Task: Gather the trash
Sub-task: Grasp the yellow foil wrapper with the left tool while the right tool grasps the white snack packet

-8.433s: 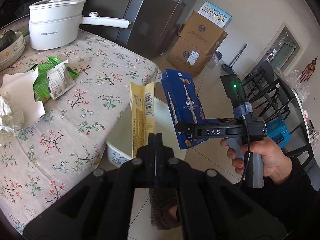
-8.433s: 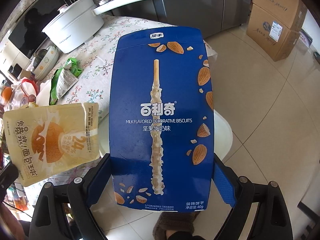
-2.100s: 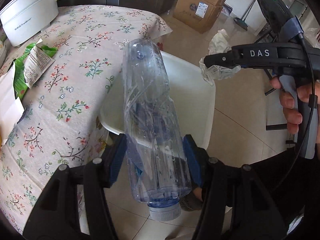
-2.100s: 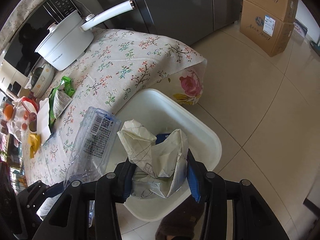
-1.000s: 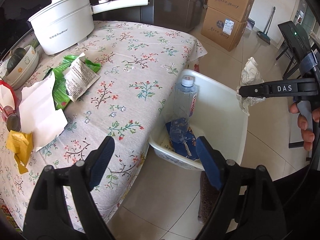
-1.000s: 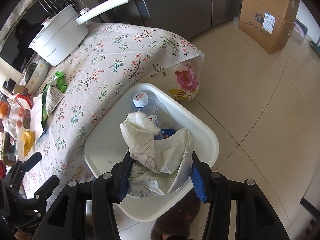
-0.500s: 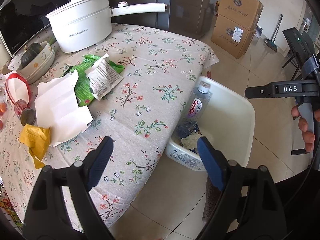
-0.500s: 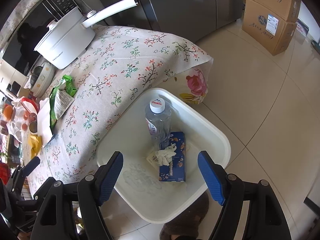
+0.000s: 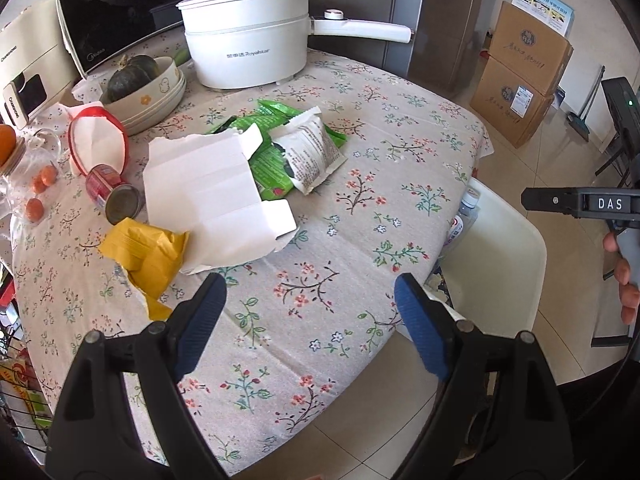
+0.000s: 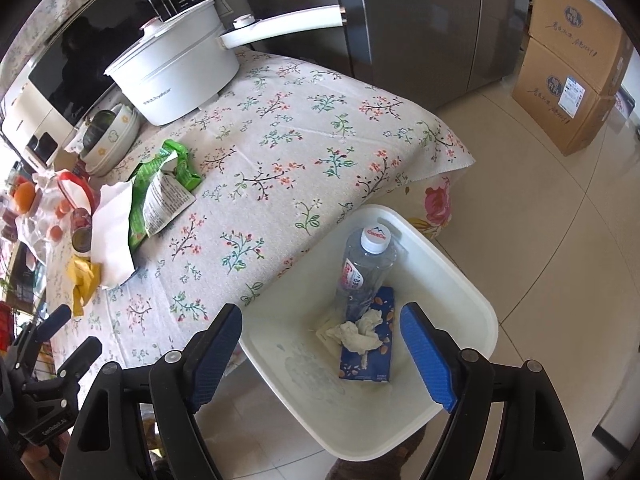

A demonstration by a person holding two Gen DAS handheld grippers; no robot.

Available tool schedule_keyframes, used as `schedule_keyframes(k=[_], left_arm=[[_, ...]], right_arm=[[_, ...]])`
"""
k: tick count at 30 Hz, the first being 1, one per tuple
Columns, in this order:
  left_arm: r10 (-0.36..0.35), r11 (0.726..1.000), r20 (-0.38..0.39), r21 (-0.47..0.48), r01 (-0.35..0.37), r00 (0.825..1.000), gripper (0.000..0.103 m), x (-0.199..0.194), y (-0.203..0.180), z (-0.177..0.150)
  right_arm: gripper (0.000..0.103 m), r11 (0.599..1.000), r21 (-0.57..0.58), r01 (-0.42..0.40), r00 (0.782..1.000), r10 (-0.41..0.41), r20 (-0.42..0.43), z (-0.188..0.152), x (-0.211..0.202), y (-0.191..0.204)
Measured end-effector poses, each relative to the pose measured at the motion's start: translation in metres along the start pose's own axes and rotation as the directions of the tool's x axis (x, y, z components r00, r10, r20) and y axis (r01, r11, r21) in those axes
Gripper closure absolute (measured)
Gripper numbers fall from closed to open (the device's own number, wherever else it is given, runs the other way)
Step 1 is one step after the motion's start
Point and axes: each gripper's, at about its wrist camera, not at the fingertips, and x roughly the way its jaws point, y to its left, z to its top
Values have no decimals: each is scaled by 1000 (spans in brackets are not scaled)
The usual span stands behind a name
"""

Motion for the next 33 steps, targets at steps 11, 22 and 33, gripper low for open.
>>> schedule_keyframes(k=[11, 22, 33], left_arm=[[73, 971, -15, -228, -74, 997, 17, 4, 93, 0], [-21, 893, -64, -450, -11, 998, 28, 38, 156, -9], [-49, 910, -149, -414, -17, 988, 100, 53, 146, -14]], right_arm=[[19, 998, -53, -28, 1000, 28, -3, 8, 11, 62], [19, 996, -76, -36, 999, 34, -35, 16, 32, 97], [19, 993, -116, -8, 999, 1, -54, 16, 45, 114]])
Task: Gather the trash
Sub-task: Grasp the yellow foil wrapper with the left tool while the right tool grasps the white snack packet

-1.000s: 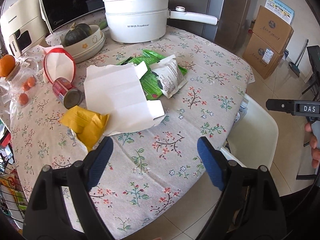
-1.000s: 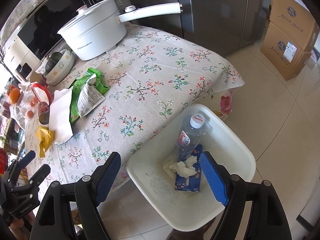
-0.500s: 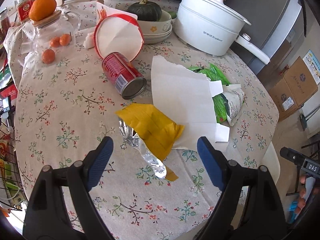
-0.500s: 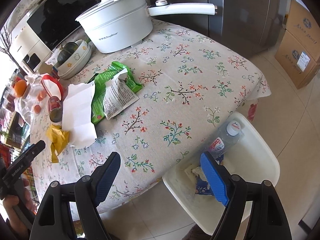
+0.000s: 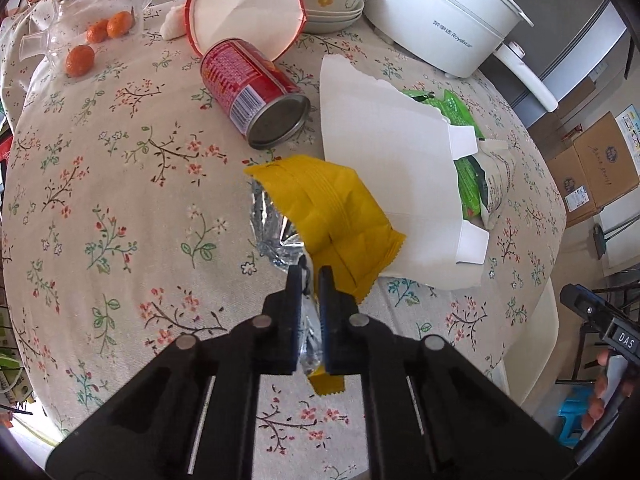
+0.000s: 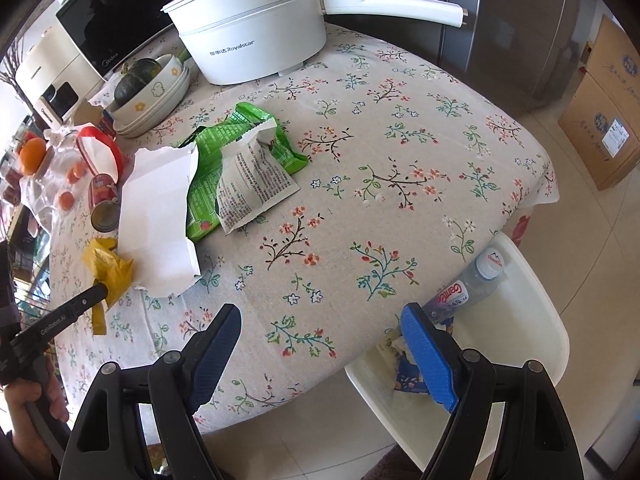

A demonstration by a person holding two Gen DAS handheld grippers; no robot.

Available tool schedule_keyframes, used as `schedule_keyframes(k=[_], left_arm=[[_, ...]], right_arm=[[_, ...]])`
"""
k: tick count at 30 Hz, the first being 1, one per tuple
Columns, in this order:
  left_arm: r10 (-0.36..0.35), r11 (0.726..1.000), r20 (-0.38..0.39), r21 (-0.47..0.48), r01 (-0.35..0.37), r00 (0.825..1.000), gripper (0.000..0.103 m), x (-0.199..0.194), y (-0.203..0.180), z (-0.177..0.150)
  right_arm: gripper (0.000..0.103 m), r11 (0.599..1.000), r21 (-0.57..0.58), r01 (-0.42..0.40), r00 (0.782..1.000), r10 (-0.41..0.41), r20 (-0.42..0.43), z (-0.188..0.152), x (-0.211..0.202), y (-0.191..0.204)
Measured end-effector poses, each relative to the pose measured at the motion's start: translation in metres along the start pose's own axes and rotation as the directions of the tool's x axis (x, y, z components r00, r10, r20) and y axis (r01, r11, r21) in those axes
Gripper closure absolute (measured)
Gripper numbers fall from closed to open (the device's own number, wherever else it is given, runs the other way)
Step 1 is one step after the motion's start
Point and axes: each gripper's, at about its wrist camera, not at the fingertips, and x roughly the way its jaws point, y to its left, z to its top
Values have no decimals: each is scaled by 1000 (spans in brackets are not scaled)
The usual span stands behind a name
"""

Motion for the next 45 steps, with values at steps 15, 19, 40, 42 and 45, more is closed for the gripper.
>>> schedule_keyframes(k=[15, 19, 40, 42, 45], left_arm=[[-4, 996, 200, 92, -14, 980, 102, -80, 13, -6], [38, 993, 261, 97, -66, 965, 102, -95, 22, -7], [66, 994, 246, 65, -85, 967, 102, -90, 46, -8], [65, 994, 252, 66, -85, 966, 102, -92, 45, -10], [62, 994, 259, 72, -83, 964, 102, -95, 42, -12]], right_arm=[[19, 999, -35, -6, 1000, 7, 28, 29, 22, 29], [19, 999, -40, -30, 998, 32, 51, 48, 35, 40], [70, 997, -68, -26, 998, 30, 53, 83, 93, 55], [77, 997, -79, -17, 998, 22, 63, 81, 88, 54], [81, 995, -96, -7, 998, 13, 67, 77, 79, 51]])
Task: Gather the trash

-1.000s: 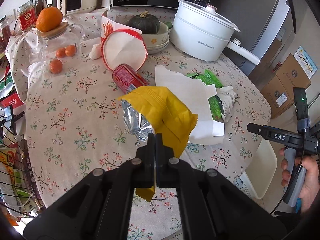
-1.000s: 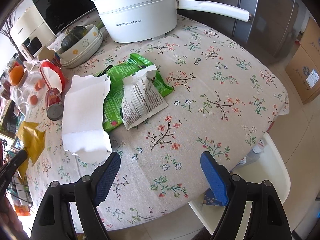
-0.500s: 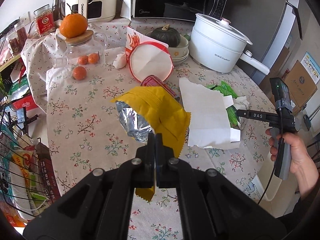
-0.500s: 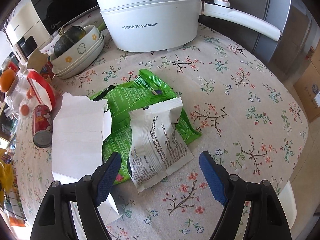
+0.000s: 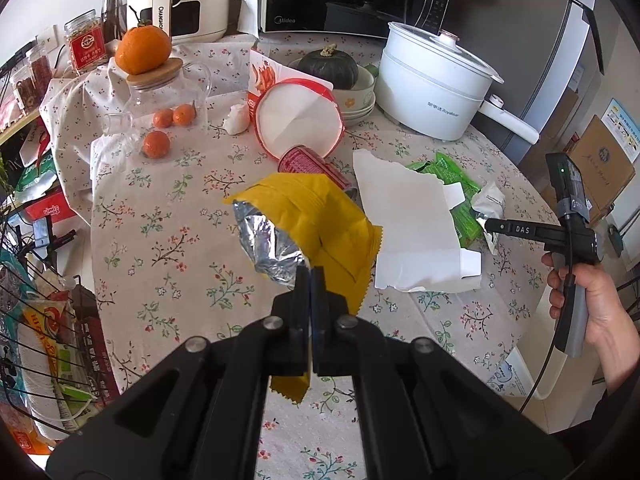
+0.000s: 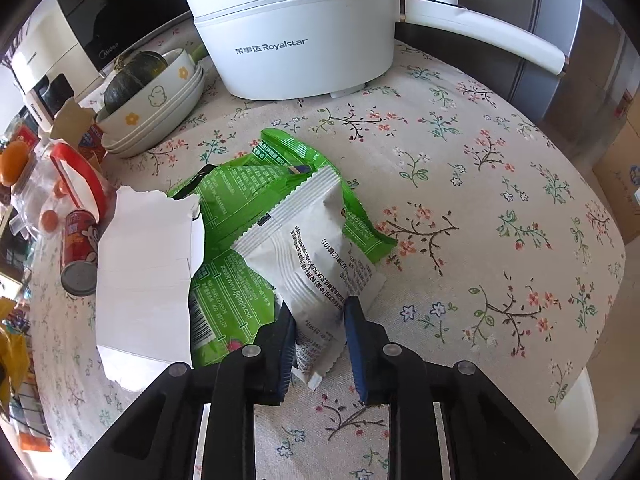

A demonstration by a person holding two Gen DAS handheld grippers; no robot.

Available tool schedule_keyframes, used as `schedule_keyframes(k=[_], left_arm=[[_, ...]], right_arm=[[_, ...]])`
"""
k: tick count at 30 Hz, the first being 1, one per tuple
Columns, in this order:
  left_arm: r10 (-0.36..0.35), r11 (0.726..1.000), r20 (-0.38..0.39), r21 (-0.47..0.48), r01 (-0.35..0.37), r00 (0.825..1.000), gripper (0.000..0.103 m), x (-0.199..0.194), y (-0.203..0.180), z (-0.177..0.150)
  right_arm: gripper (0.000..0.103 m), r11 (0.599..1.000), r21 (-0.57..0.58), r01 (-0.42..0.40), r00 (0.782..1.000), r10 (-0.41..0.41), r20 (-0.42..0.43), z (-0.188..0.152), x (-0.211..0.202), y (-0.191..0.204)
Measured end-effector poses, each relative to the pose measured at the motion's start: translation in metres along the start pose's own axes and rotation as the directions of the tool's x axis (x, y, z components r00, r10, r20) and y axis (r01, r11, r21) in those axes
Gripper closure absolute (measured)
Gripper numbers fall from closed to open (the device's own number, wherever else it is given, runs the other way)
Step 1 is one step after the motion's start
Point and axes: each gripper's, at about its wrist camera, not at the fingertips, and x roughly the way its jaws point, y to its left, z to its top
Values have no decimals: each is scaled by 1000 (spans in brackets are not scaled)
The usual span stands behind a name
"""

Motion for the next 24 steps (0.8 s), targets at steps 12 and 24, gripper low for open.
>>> schedule_keyframes(k=[12, 24], left_arm=[[-14, 999, 34, 37, 13, 999, 102, -13, -19, -4], [-56, 993, 48, 103, 51, 997, 102, -19, -59, -12]], right_arm=[[83, 1000, 2, -13, 999, 13, 33, -17, -52, -21], [83, 1000, -2, -27, 999, 27, 45, -43, -93, -41]])
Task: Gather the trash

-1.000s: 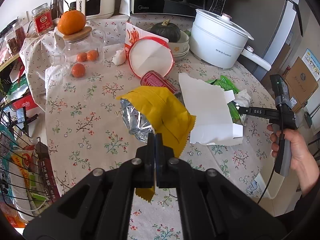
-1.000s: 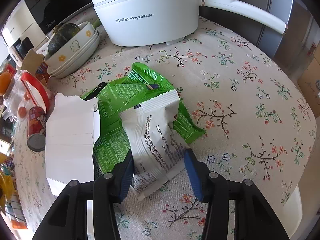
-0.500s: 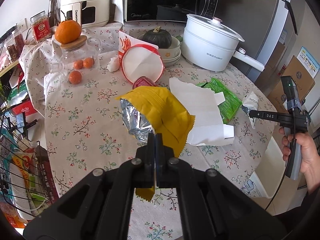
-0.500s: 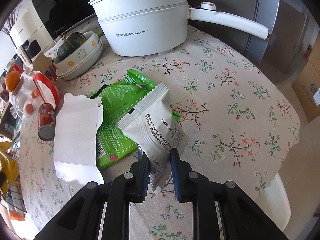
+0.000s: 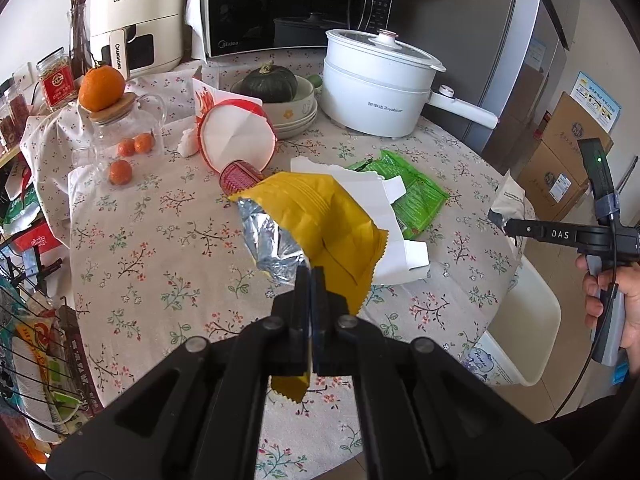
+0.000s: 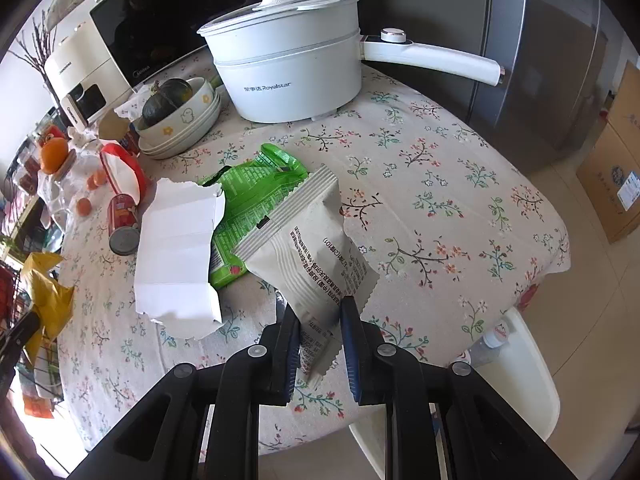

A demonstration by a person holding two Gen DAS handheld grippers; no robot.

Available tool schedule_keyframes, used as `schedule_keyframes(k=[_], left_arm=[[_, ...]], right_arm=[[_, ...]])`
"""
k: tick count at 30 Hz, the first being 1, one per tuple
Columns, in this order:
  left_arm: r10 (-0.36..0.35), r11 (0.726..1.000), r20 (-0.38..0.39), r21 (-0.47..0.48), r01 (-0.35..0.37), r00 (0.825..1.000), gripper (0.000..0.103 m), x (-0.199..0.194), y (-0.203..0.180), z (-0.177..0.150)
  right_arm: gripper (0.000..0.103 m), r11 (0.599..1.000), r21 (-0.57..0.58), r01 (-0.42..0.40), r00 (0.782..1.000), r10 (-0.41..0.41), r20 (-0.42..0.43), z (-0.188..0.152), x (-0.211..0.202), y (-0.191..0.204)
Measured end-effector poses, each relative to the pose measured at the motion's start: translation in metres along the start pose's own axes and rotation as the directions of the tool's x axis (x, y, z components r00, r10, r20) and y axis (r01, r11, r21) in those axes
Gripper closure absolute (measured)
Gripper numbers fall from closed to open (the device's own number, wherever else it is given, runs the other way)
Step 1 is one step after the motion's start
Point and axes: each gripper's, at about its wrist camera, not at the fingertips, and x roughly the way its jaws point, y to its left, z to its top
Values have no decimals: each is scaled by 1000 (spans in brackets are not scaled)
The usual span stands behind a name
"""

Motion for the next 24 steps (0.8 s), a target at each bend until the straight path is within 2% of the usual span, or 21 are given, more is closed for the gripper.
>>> schedule_keyframes(k=[10, 19, 24], left_arm=[[-55, 995, -6, 79, 55, 998, 102, 6, -47, -3], [-102, 981, -24, 166, 105, 994, 102, 14, -98, -9], [-160, 967, -59, 192, 168, 985, 102, 22, -127, -14]], right_arm=[[83, 999, 36, 9, 1000, -9, -3, -22, -26, -35], [83, 997, 62, 53, 998, -51, -27, -45, -39, -75], [82, 994, 87, 68, 997, -64, -48, -60, -44, -101]])
